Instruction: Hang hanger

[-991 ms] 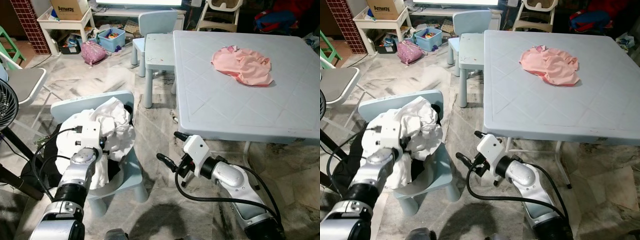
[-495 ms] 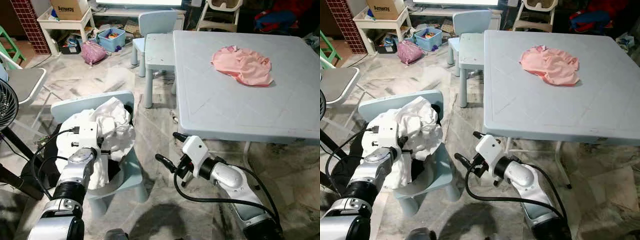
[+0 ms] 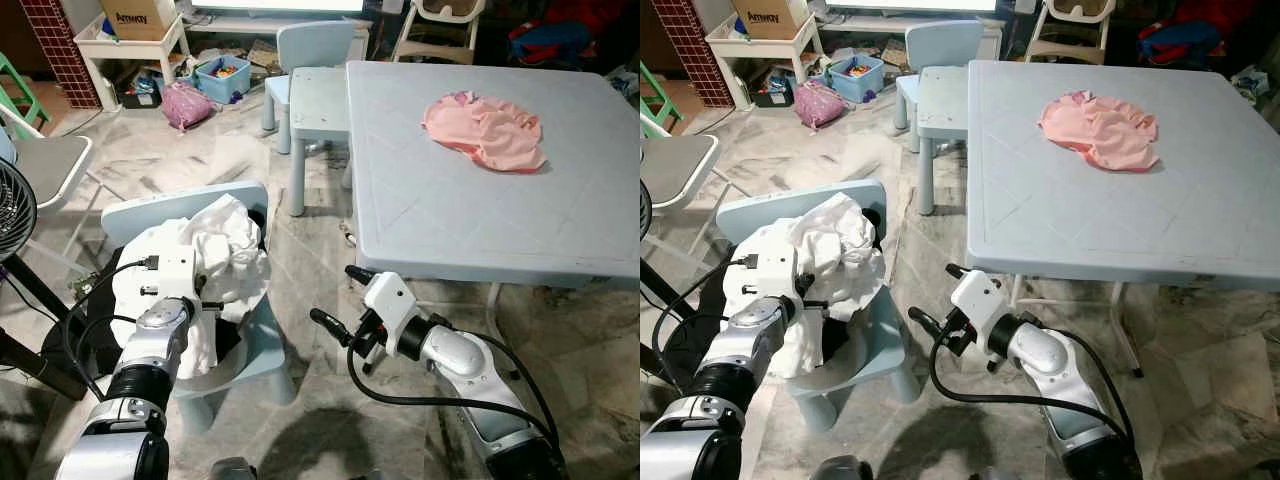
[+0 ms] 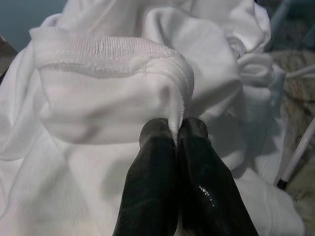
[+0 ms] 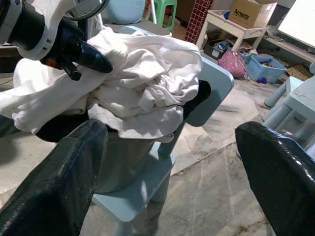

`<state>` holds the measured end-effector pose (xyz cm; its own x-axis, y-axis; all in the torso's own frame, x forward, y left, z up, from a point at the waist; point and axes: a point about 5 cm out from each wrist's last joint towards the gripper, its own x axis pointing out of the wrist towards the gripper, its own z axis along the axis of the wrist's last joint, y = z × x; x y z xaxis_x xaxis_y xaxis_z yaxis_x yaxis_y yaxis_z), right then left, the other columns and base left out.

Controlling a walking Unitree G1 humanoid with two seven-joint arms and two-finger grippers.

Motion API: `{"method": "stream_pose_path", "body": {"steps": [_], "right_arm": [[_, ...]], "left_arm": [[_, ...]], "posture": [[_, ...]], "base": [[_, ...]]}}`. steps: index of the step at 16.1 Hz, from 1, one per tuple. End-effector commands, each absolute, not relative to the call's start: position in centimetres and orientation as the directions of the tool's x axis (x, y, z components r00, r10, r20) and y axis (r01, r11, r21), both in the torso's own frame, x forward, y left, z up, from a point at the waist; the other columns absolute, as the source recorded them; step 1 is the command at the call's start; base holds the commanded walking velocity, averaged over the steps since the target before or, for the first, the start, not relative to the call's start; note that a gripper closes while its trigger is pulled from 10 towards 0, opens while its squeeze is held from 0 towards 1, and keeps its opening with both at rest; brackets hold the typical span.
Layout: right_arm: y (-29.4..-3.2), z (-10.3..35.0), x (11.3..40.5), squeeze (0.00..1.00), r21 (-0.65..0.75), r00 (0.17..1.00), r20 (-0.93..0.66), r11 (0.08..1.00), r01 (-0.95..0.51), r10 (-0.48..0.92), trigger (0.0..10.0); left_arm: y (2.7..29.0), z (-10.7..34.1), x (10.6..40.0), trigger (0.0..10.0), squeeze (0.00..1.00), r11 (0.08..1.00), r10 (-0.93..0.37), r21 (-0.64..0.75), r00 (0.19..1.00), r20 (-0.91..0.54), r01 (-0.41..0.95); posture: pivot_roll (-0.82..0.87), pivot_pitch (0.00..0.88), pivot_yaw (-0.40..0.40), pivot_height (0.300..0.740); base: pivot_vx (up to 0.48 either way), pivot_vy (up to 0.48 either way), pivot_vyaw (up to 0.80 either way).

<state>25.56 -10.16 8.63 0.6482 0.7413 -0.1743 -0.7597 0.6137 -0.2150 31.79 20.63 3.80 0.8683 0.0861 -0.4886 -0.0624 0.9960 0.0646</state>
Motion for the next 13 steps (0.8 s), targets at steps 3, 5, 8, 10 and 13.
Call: {"method": "stream_pose_path", "body": {"steps": [3,5,8,10,13], "right_arm": [[-10.8,8.7,25.9,0.0,-0.239,0.668,-0.176,0.627,-0.741,0.723,10.0],[-11.1,8.9,26.2,0.0,-0.255,0.666,-0.18,0.62,-0.742,0.724,10.0],[-11.3,8.9,26.4,0.0,-0.265,0.663,-0.185,0.613,-0.744,0.725,10.0],[-11.2,8.8,26.4,0.0,-0.272,0.654,-0.192,0.601,-0.752,0.732,10.0],[-11.1,8.7,26.4,0.0,-0.28,0.64,-0.198,0.583,-0.762,0.742,10.0]], "left_arm": [[19.8,6.2,32.3,0.0,0.0,0.994,0.043,-0.089,0.963,-0.266,-0.069],[19.7,6.0,31.3,0.0,0.0,0.992,0.03,-0.109,0.969,-0.245,-0.059],[21.1,3.8,28.7,0.0,0.0,0.984,0.114,-0.088,0.933,-0.342,-0.152],[21.9,2.4,26.9,0.0,0.0,0.971,0.181,-0.069,0.891,-0.417,-0.229],[21.9,0.8,24.9,7.2,0.0,0.959,0.218,-0.047,0.831,-0.512,-0.281]], "posture": [[-0.04,0.0,-0.04,0.74],[-0.03,0.0,-0.045,0.74],[-0.02,0.0,-0.053,0.74],[-0.01,0.0,-0.059,0.74],[-0.01,0.0,-0.068,0.74]], "base": [[0.0,0.0,0.0],[0.0,0.0,0.0],[0.0,0.0,0.0],[0.0,0.0,0.0],[0.0,0.0,0.0]]}}
